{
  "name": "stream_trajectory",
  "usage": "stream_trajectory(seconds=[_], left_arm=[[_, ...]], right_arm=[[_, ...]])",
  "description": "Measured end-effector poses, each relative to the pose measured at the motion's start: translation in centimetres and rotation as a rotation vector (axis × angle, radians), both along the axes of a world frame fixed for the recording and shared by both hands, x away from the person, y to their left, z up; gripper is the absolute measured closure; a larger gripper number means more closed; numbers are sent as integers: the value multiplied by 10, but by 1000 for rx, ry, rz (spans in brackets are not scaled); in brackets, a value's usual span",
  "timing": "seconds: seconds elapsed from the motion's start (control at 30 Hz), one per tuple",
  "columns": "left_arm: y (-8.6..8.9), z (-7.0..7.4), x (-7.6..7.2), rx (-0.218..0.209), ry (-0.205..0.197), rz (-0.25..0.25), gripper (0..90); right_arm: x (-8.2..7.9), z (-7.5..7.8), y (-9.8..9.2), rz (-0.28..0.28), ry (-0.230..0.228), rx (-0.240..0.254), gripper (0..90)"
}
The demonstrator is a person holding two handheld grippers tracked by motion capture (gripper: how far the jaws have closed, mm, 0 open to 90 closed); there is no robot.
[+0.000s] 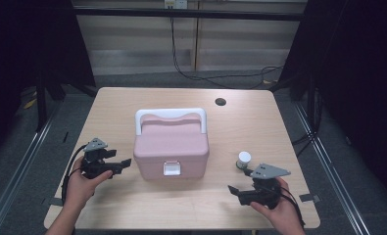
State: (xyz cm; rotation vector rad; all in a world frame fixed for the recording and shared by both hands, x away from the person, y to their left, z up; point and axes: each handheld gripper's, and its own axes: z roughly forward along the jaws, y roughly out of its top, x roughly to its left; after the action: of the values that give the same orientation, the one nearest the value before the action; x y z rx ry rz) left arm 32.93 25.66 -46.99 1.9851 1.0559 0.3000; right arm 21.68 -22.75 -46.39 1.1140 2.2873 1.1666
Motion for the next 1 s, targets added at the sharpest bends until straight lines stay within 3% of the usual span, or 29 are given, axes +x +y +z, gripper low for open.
stream_trajectory(seconds=[0.17, 0.23, 0.27, 0.43, 0.53, 0.63, 0.77, 0.9, 1.0], left_arm=[[-7, 7, 1, -2, 10, 2, 232], [-9, 11, 2, 4, 6, -3, 233], [-10, 15, 3, 7, -5, 3, 240], [-18, 20, 6, -10, -12, 0, 248], [-21, 20, 7, 7, -22, 7, 285], [-22, 18, 9, -22, -9, 15, 291], [-26, 18, 12, -18, -13, 5, 301], [-28, 18, 14, -24, -15, 9, 299], [-27, 19, 16, -35, -10, 9, 286]], right_arm=[[17, 4, 34, 55, 8, 58, 198], [20, 4, 39, 70, 8, 77, 202], [23, 4, 48, 105, 10, 89, 203], [28, 3, 64, 143, -9, 65, 204], [28, 3, 69, 158, -19, 47, 205], [29, 1, 71, 173, -18, 51, 205], [31, -2, 72, 182, -27, 47, 205], [32, -4, 73, 171, -39, 27, 206], [34, -5, 72, 161, -36, 42, 207]])
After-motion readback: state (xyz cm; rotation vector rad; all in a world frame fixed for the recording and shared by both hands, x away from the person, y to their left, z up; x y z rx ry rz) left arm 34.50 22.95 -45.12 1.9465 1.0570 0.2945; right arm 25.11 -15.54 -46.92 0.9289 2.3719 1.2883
